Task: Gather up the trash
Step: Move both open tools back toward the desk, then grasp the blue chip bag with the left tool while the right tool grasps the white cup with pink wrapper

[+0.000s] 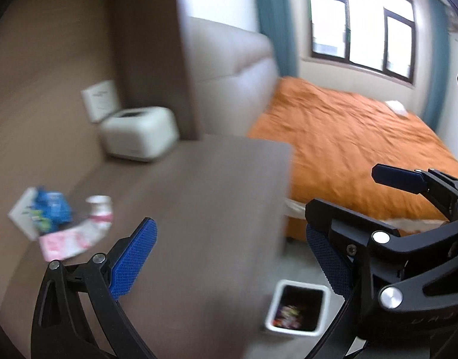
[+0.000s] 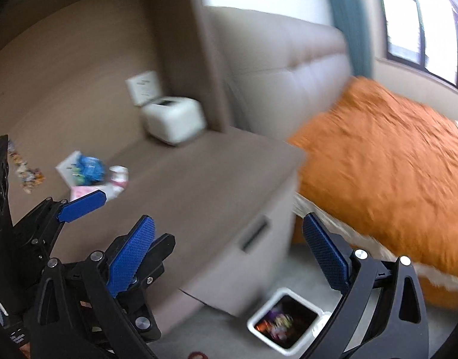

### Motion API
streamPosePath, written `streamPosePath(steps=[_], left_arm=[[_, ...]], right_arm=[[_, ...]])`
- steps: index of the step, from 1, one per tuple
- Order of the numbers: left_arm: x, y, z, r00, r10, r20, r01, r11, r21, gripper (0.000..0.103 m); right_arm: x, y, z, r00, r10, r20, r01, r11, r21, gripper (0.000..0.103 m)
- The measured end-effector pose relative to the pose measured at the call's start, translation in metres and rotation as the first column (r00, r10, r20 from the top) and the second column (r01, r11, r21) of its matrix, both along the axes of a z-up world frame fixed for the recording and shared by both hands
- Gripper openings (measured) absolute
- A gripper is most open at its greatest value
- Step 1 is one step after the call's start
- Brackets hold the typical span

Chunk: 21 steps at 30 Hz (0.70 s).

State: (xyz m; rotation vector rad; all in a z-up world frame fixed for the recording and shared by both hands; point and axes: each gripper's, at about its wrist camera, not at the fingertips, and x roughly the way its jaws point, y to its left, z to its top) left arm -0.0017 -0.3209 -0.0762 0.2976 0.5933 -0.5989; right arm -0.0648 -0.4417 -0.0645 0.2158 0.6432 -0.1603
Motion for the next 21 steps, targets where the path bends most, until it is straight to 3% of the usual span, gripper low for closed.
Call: streamPosePath(steps=[7,12,16,21], left_arm=[[0.049,0.070,0.018,0.980,0.192,0.047,-0.192,0.981,-0.011,0.098],[0.087,0.122,0.014,0.938,0.339,0.067,-0.341,0.940,0.013,0.098],[0.120,0.155,0.001,0.902,0.424,0.077,-0.430,0.900,0.073,0.098],[0.159,0.183,0.004,0.860,0.509,0.037,-0.510,0.859,0.032,0.098]], right_arm=[[0.069,0.064,0.021,0.986,0.157,0.052,-0.156,0.988,-0.020,0.098],[0.106,0.091,0.022,0.975,0.219,0.045,-0.218,0.976,-0.022,0.098],[0.134,0.103,0.015,0.972,0.233,0.017,-0.232,0.972,-0.041,0.098],[0.178,0.118,-0.017,0.961,0.269,-0.066,-0.272,0.961,-0.042,0.098]])
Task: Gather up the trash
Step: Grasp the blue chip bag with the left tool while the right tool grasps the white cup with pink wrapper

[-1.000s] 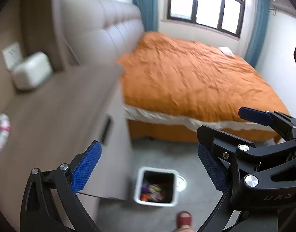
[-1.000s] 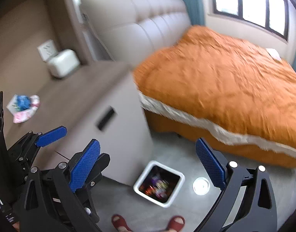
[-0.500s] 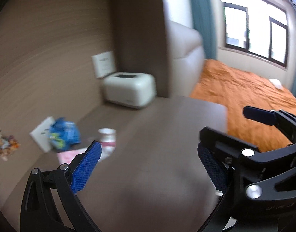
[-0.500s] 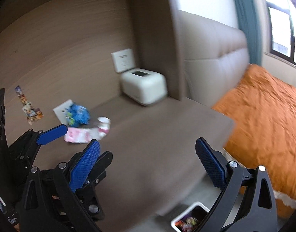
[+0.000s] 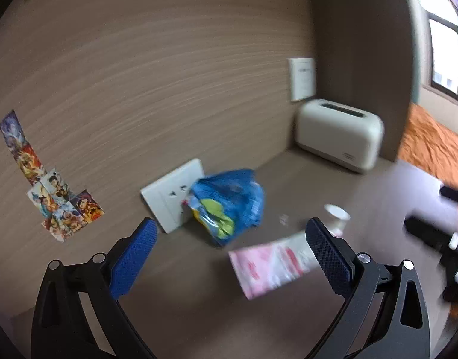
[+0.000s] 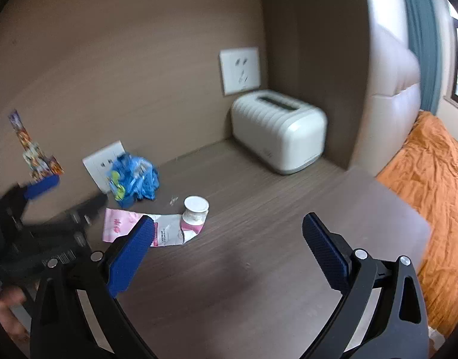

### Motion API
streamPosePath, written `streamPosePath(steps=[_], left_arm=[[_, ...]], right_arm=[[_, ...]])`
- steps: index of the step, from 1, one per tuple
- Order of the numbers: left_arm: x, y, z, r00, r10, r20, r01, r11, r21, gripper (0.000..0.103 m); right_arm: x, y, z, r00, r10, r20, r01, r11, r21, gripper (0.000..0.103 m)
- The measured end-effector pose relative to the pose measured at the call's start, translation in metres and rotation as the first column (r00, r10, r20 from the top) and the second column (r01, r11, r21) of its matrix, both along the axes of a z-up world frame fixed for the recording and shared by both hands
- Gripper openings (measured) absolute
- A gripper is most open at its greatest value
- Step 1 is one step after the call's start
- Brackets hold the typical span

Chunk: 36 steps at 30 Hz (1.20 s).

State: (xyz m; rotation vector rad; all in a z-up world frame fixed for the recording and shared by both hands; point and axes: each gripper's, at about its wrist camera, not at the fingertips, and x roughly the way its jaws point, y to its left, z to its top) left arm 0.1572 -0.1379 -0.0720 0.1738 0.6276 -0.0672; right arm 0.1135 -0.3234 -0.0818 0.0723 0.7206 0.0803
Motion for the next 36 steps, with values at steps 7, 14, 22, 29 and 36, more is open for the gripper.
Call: streamPosePath(steps=[7,14,22,29,36], left_arm=[[0.052,-0.003,-0.017,0.995,0.070,-0.069,-0.074,0.995,-0.062,0.098],[0.090,-0.010,-0.042,0.977,0.169,-0.133,-0.175,0.984,-0.033,0.098],[0.122,0.000,-0.065,0.942,0.246,-0.227,-0.261,0.964,-0.041,0.096],[0.118,0.005,-0.066,0.956,0.179,-0.232,-0.207,0.973,-0.102,0.079],[0.088,0.019,-0.043,0.977,0.117,-0.179,-0.146,0.977,-0.157,0.078]], right_arm=[[0.045,0.028,-0.041,0.996,0.038,-0.076,-0.040,0.999,-0.027,0.098],[0.070,0.045,-0.065,0.989,0.065,-0.133,-0.067,0.998,-0.008,0.089],[0.088,0.052,-0.072,0.982,0.067,-0.175,-0.055,0.996,0.069,0.050],[0.081,0.049,-0.066,0.982,0.066,-0.175,-0.054,0.996,0.073,0.032],[0.053,0.027,-0.037,0.991,0.035,-0.128,-0.028,0.998,0.055,0.031]])
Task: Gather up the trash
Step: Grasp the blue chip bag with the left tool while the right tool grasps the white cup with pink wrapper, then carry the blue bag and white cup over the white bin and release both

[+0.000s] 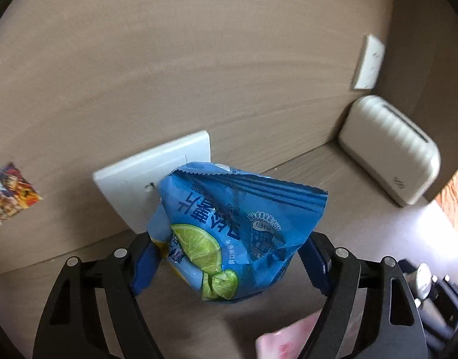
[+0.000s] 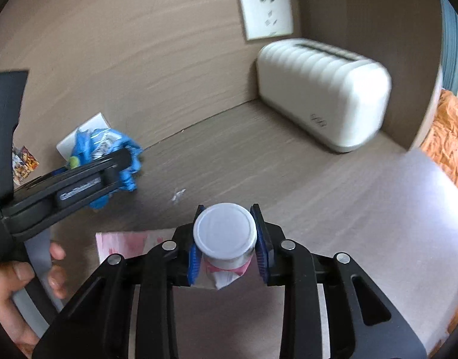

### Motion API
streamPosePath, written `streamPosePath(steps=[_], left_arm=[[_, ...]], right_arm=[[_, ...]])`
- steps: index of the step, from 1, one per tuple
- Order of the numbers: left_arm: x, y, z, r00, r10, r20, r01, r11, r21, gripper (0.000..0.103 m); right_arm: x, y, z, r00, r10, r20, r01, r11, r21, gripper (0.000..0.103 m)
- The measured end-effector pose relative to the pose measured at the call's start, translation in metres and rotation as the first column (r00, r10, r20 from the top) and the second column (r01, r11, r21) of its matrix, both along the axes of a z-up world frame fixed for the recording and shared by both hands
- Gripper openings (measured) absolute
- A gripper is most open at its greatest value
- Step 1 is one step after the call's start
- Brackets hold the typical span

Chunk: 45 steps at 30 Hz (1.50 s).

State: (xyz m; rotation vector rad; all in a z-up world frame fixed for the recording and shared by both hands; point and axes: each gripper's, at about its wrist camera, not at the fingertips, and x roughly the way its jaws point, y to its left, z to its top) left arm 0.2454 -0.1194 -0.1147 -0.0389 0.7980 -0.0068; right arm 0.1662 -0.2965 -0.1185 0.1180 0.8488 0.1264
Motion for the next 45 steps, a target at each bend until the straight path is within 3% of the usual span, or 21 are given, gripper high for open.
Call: streamPosePath(steps=[11,20,27,34,40,45], left_arm=[[-0.074,-0.009,0.046,0.987,-0.138,0.080,0.137,0.990,0.008,0.078],[-0.144,-0.064,0.056,0.940,-0.333,0.082,0.332,0.943,0.025,0.078],[-0.200,-0.131,0.047,0.853,-0.521,0.046,0.520,0.854,0.028,0.078],[-0.254,-0.194,0.028,0.767,-0.642,0.002,0.642,0.767,-0.003,0.078],[-0.295,-0.243,-0.005,0.669,-0.740,-0.065,0.741,0.671,-0.010,0.078],[-0.317,-0.278,-0.049,0.597,-0.790,-0.139,0.795,0.606,-0.035,0.078]], right_arm=[[-0.076,-0.034,0.051,0.989,-0.049,0.140,0.073,0.983,-0.171,0.031],[-0.140,-0.077,0.053,0.976,-0.163,0.143,0.187,0.966,-0.176,0.031],[-0.199,-0.126,0.044,0.943,-0.312,0.116,0.330,0.922,-0.205,0.031],[-0.250,-0.185,0.022,0.897,-0.440,0.047,0.439,0.869,-0.230,0.031],[-0.286,-0.226,-0.013,0.861,-0.507,-0.041,0.482,0.840,-0.250,0.031],[-0.300,-0.262,-0.061,0.806,-0.575,-0.136,0.539,0.810,-0.232,0.032]])
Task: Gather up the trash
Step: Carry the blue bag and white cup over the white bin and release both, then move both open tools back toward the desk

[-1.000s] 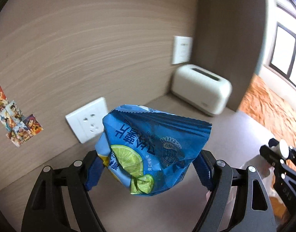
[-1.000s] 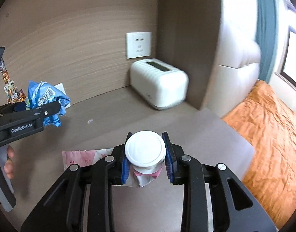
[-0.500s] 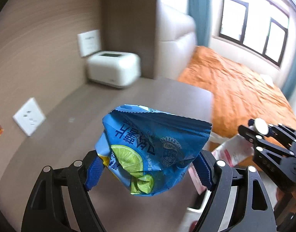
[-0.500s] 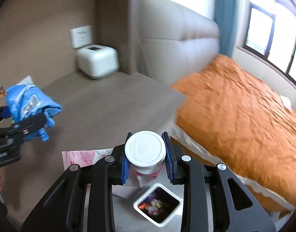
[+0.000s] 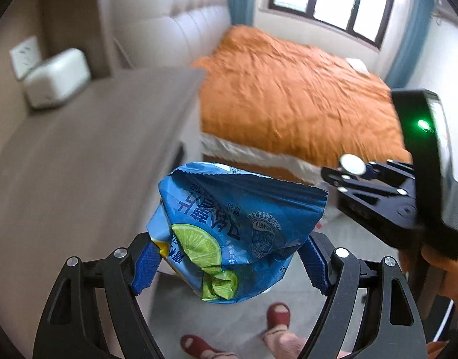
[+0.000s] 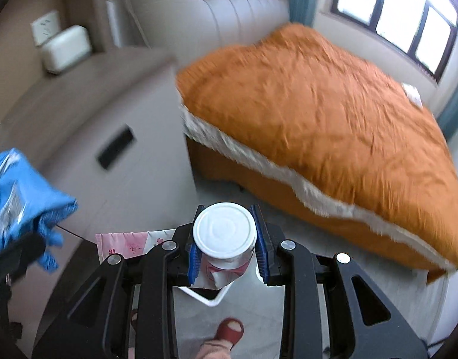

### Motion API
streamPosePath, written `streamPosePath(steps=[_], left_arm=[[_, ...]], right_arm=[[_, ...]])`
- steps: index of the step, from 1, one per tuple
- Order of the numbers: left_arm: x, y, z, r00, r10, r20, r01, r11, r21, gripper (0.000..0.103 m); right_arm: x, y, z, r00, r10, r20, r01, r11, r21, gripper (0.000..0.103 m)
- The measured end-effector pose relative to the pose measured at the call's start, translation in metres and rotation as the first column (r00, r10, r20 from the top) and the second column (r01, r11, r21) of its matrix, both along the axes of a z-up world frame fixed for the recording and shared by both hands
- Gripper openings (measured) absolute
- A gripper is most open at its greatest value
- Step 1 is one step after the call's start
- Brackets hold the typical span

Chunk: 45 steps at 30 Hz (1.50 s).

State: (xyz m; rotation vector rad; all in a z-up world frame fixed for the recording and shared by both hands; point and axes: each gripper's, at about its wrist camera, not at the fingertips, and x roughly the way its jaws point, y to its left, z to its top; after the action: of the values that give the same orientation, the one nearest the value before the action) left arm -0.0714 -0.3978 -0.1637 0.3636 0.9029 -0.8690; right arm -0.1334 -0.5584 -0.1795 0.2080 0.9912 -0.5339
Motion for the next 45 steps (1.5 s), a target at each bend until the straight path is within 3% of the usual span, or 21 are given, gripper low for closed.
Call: streamPosePath(steps=[5,16,19,20,21,22,23,27,35,45], left_arm=[[-0.008,-0.026,-0.064,0.997,-0.046,-0.065,0.049,0.998,0.041,0.078],[0.005,-0.077,-0.277,0.973,-0.085,-0.212,0.127,0.973,0.192,0.078],[0.005,-0.088,-0.330,0.970,-0.108,-0.219,0.155,0.965,0.213,0.078],[0.005,-0.091,-0.350,0.966,-0.119,-0.231,0.171,0.961,0.219,0.080],[0.005,-0.091,-0.362,0.962,-0.127,-0.243,0.182,0.958,0.222,0.084],[0.004,-0.094,-0.380,0.959,-0.134,-0.251,0.194,0.953,0.234,0.088],[0.004,-0.096,-0.399,0.963,-0.125,-0.240,0.189,0.945,0.267,0.095],[0.008,-0.094,-0.441,0.972,-0.088,-0.218,0.161,0.926,0.342,0.097],[0.008,-0.083,-0.439,0.975,-0.053,-0.215,0.126,0.932,0.341,0.098],[0.012,-0.076,-0.391,0.979,-0.057,-0.198,0.116,0.946,0.301,0.098]], right_arm=[[-0.004,-0.027,-0.067,0.994,-0.094,-0.055,0.097,0.993,0.060,0.032],[0.013,-0.053,-0.260,0.944,-0.267,-0.196,0.291,0.950,0.109,0.032],[0.014,-0.054,-0.298,0.938,-0.276,-0.209,0.307,0.942,0.134,0.033],[0.014,-0.054,-0.312,0.938,-0.274,-0.212,0.306,0.943,0.131,0.038],[0.014,-0.054,-0.325,0.940,-0.266,-0.213,0.298,0.945,0.137,0.068],[0.013,-0.053,-0.331,0.943,-0.260,-0.208,0.292,0.945,0.144,0.090],[0.010,-0.052,-0.342,0.945,-0.258,-0.201,0.288,0.948,0.137,0.090],[0.002,-0.052,-0.372,0.936,-0.254,-0.245,0.287,0.952,0.110,0.094],[-0.007,-0.046,-0.383,0.926,-0.260,-0.272,0.294,0.952,0.091,0.096],[0.002,-0.037,-0.335,0.937,-0.238,-0.257,0.256,0.966,0.039,0.098]])
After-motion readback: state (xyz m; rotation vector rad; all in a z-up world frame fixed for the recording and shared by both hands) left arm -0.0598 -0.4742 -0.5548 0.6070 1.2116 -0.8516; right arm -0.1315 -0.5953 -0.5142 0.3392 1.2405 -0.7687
